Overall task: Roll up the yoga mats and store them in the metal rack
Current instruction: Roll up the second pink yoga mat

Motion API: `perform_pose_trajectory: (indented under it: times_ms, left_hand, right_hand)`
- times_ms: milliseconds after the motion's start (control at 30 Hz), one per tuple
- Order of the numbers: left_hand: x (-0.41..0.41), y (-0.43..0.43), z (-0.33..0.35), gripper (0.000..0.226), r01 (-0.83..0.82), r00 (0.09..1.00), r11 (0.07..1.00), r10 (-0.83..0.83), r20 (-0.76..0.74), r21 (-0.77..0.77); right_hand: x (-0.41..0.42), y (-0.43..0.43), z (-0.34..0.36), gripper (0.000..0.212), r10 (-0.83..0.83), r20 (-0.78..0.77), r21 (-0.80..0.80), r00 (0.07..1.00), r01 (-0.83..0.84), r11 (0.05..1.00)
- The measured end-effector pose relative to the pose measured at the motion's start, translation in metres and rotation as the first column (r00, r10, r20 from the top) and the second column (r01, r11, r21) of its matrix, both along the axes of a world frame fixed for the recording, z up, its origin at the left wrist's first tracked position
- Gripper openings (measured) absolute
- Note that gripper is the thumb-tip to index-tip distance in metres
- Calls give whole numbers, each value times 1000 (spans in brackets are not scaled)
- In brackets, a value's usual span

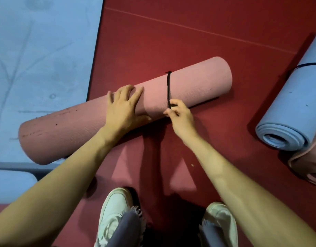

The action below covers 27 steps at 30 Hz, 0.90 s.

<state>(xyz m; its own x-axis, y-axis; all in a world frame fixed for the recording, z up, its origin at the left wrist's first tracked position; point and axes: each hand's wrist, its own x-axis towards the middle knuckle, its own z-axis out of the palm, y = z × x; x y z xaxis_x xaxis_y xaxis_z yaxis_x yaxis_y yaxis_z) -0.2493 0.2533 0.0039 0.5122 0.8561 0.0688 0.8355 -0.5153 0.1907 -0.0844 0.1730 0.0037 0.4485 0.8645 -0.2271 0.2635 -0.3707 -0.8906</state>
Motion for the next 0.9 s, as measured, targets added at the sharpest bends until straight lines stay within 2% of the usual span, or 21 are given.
perform_pose_trajectory:
  times_ms: [100, 167, 267, 333, 433, 500, 567, 633, 667, 733, 800, 833, 900]
  left_hand:
    - [-2, -8, 0, 130, 3, 960, 1000, -4, -279, -2]
    - [-2, -8, -1, 135, 29, 930, 999, -22, -367, 14]
    - [-4, 5, 13, 122, 43, 949, 999, -44, -312, -10]
    - [0, 5, 21, 124, 70, 969, 982, -109, -222, -177]
    - [12, -2, 28, 128, 110, 988, 832, -152, -33, -544]
    - [10, 1, 29, 120, 128, 992, 773, -110, 66, -621]
    - [3, 12, 30, 103, 79, 985, 822, 23, 171, -565]
    - [-3, 20, 28, 72, -3, 947, 931, 120, 297, -365]
    - [-4, 20, 26, 56, -7, 936, 973, 87, 341, -231]
    - [0, 9, 17, 36, 36, 949, 999, -35, 314, 2]
    - [3, -11, 3, 48, 39, 970, 997, -55, 237, 69]
    - [2, -22, -3, 66, 44, 984, 996, -57, 170, 75]
    - [-2, -34, -13, 110, 123, 990, 987, -115, -78, 106]
  right_hand:
    - [5, 6, -1, 18, -10, 25, -26, 1000, 10, 1000]
    - [-1, 8, 0, 19, -16, 71, 5, 997, 16, 1000]
    - [-11, 9, 9, 24, 13, 131, 50, 991, -19, 999]
    - [-7, 11, 21, 25, 21, 161, 45, 987, -29, 999]
    - [12, 7, 33, 18, 80, 306, -85, 949, -57, 995]
    - [20, 1, 32, 13, 101, 215, -123, 971, -75, 990]
    - [18, -3, 28, 10, 94, 159, -80, 983, -82, 993]
    - [9, -1, 24, 11, 110, 163, -26, 981, -107, 994]
    - [5, 1, 22, 12, 112, 167, -17, 980, -111, 994]
    - [-1, 6, 21, 16, 92, 139, -10, 986, -92, 996]
    - [0, 11, 21, 16, 85, 83, -1, 993, -85, 996]
    - [2, 13, 22, 16, 94, 76, -3, 993, -94, 996]
    - [6, 14, 24, 18, 121, 94, -26, 988, -119, 993]
